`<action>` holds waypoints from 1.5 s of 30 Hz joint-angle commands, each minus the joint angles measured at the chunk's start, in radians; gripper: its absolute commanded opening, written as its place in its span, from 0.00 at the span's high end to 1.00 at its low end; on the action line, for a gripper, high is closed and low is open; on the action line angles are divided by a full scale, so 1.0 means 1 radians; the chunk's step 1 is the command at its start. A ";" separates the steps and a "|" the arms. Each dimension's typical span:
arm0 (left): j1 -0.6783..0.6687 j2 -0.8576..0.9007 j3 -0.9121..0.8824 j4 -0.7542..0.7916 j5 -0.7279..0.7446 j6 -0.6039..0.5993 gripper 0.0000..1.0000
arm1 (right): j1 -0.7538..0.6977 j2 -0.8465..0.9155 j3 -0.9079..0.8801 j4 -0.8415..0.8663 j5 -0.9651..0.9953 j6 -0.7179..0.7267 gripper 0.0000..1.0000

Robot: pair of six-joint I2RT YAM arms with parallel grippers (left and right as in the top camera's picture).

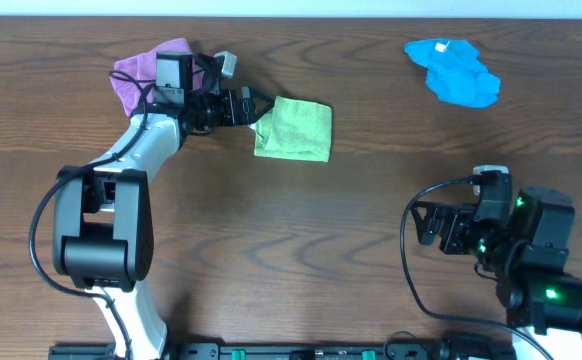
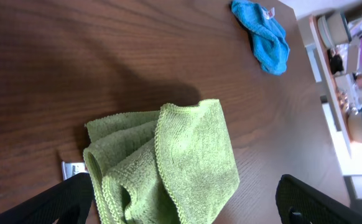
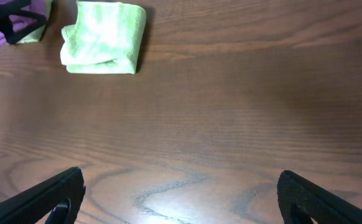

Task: Fold the cloth
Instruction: 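Grasp the folded green cloth's left edge with the left gripper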

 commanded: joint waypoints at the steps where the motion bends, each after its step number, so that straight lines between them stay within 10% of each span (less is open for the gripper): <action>1: 0.000 0.010 0.000 -0.002 0.006 -0.057 0.05 | -0.008 -0.002 0.001 -0.011 -0.011 0.016 0.01; 45: -0.026 0.157 0.000 -0.090 0.043 -0.085 0.05 | -0.008 0.090 0.001 0.008 -0.008 0.007 0.01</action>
